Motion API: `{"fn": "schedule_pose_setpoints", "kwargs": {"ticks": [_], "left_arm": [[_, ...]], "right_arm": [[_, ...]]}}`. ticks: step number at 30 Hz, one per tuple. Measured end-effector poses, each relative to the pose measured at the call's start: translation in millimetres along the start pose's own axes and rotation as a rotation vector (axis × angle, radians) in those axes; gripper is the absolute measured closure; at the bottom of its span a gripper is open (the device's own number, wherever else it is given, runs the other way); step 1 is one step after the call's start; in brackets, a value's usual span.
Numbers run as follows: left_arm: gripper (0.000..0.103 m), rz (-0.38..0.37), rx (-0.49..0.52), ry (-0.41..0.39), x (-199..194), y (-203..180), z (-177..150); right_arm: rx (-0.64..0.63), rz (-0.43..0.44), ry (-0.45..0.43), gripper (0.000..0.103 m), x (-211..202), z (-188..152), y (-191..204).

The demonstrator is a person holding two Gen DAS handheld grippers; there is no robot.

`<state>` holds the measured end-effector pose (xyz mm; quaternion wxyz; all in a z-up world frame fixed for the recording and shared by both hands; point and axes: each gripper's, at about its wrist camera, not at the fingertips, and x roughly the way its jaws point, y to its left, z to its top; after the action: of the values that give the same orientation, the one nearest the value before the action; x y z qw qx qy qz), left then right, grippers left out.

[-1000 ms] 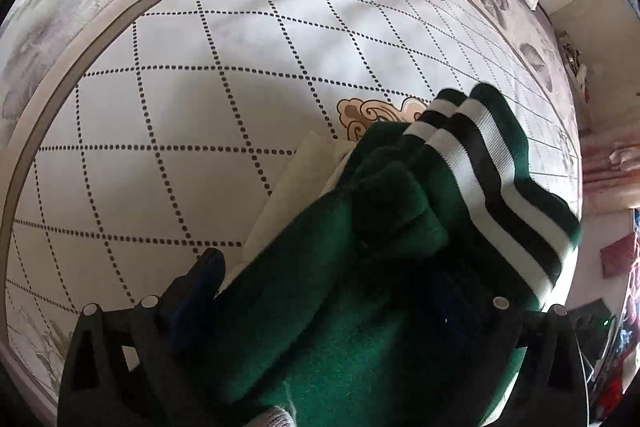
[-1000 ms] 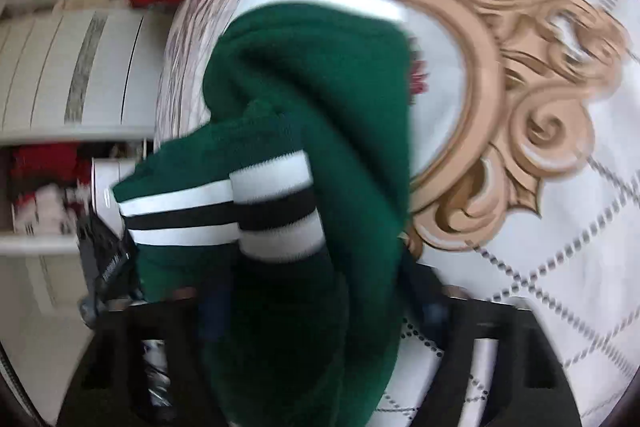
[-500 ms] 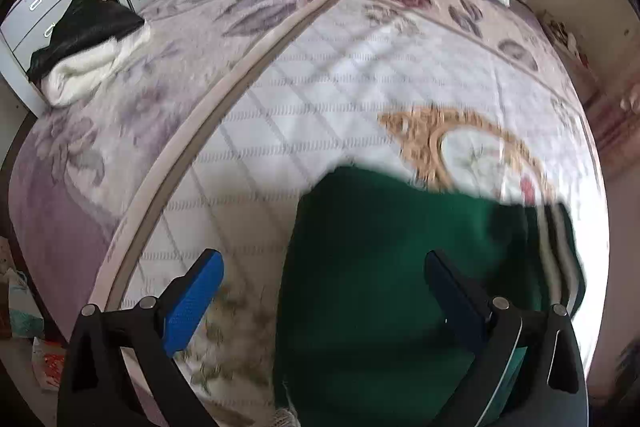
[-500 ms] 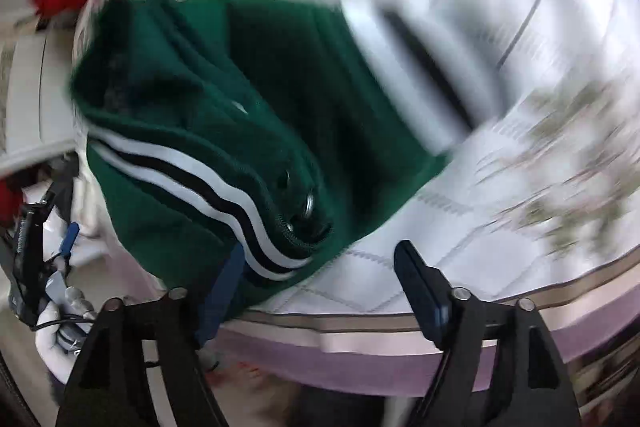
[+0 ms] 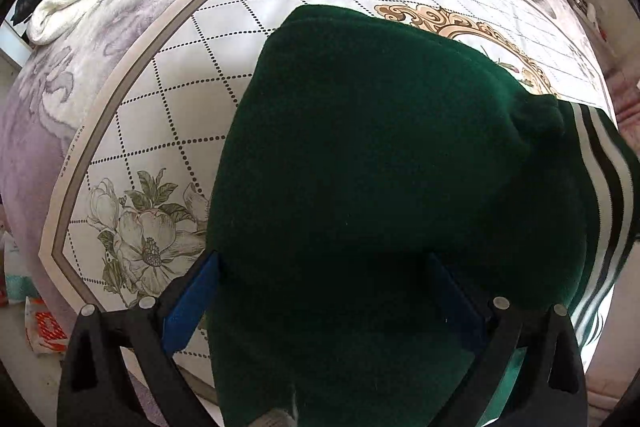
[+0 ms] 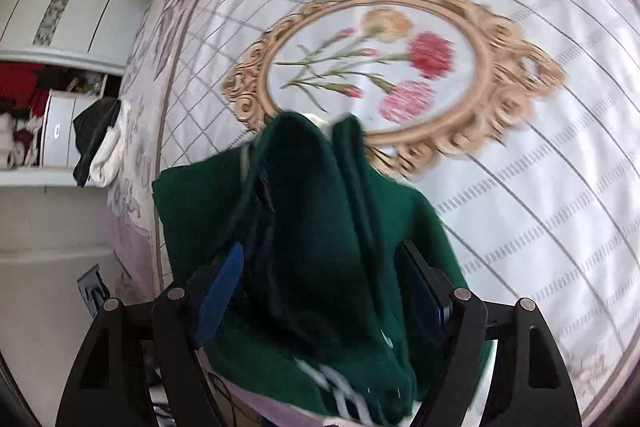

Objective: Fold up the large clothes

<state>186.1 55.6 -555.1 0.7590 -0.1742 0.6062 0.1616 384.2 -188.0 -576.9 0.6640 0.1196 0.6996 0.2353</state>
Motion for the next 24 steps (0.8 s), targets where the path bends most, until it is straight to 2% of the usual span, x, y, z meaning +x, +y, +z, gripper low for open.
{"fn": "schedule_pose_setpoints", "kwargs": {"ticks": [2,4,5,6,7,8,10,12,13,16,18,19,20,21,23,24], "left_arm": [[0.000,0.004,0.003,-0.004,0,0,-2],[0.000,0.007,0.005,-0.006,-1,-2,-3],[0.000,0.007,0.005,-0.006,-1,-2,-2],[0.000,0.007,0.004,-0.005,-2,-3,-3],[0.000,0.004,0.001,-0.002,-3,-2,-2],[0.000,-0.003,-0.005,0.002,-6,-1,-2],[0.000,-0.018,-0.022,-0.015,-17,3,0],[0.000,-0.012,-0.030,-0.057,-31,6,-1],[0.000,-0.008,-0.027,-0.079,-40,8,-2],[0.000,0.032,-0.019,-0.088,-50,14,-7],[0.000,0.022,-0.030,-0.083,-54,20,-12],[0.000,0.005,-0.044,-0.071,-54,24,-16],[0.000,0.000,-0.059,-0.062,-54,26,-19],[0.000,0.005,-0.069,-0.054,-53,27,-21],[0.000,0.026,-0.080,-0.018,-45,28,-28],[0.000,0.044,-0.079,0.000,-41,25,-32]], "right_arm": [[-0.015,0.011,0.033,0.023,16,9,3],[0.022,0.044,0.061,0.024,32,13,-4],[0.047,0.063,0.058,0.033,37,12,-7],[0.063,0.057,0.041,0.070,39,11,-8],[0.078,0.036,0.038,0.078,43,10,-10],[0.126,0.058,0.019,0.085,40,7,-14],[0.181,0.075,-0.048,0.090,25,1,-14],[0.192,0.038,-0.134,0.094,2,-8,-11],[0.215,0.015,-0.141,0.094,2,-10,-17],[0.299,-0.002,-0.037,0.085,22,-9,-42],[0.338,0.072,-0.038,0.082,12,-14,-49],[0.319,0.069,-0.050,0.080,3,-18,-48],[0.292,0.040,-0.061,0.068,-7,-25,-45],[0.254,-0.001,-0.075,0.045,-18,-35,-41],[0.198,0.007,-0.082,0.023,-32,-58,-40],[0.167,0.027,-0.056,0.023,-30,-68,-38]]}}
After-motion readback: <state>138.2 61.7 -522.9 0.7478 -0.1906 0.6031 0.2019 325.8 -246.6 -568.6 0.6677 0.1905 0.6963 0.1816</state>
